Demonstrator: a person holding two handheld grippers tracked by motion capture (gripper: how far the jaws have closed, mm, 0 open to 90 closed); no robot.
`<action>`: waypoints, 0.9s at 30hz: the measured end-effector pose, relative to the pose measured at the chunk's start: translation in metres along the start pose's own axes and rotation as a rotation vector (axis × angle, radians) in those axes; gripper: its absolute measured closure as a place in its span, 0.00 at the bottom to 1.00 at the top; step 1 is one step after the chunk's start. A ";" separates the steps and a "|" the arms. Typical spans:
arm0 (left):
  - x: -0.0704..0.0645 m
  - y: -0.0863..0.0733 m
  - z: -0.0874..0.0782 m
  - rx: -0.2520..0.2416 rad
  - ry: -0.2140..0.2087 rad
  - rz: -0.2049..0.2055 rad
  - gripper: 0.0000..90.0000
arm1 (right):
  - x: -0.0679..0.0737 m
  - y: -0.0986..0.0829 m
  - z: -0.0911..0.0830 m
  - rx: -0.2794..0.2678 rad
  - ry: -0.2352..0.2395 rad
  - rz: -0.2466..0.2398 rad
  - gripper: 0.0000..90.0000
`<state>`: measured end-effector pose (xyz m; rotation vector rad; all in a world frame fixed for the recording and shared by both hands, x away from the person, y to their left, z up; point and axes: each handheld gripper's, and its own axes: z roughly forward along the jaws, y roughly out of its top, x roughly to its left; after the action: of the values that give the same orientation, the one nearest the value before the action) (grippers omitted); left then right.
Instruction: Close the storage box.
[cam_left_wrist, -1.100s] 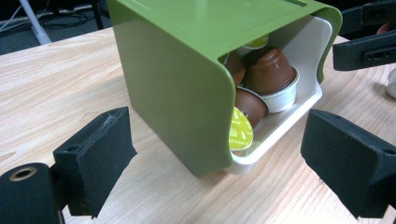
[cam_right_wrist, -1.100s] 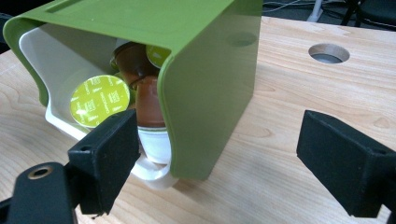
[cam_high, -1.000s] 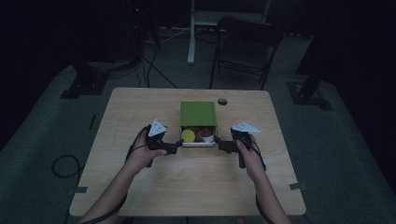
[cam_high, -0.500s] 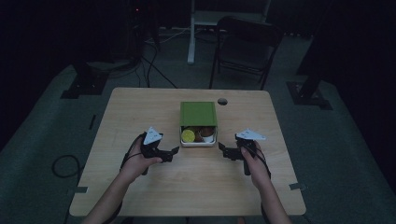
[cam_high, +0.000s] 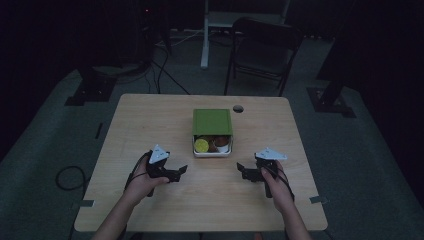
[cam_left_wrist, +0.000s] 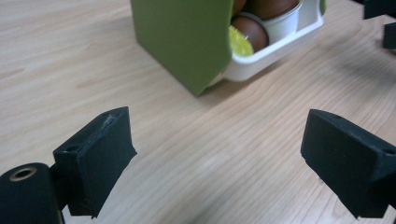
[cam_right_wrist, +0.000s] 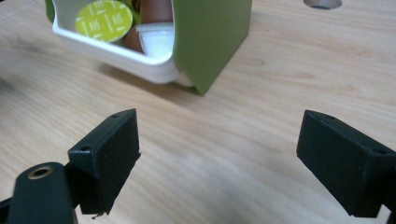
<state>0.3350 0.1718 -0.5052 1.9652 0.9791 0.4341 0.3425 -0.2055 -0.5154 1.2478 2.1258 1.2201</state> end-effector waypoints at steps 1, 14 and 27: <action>0.000 -0.002 -0.001 0.007 0.005 0.002 0.11 | 0.000 -0.002 -0.001 0.004 0.001 -0.002 0.14; 0.004 -0.023 -0.014 0.028 0.016 -0.014 0.11 | 0.003 -0.027 -0.012 0.049 0.007 -0.011 0.14; 0.008 -0.039 -0.032 0.025 0.072 -0.022 0.11 | -0.004 -0.045 -0.023 0.078 -0.019 0.004 0.14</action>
<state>0.3016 0.2075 -0.5196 1.9709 1.0557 0.4848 0.3056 -0.2300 -0.5405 1.2914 2.1779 1.1322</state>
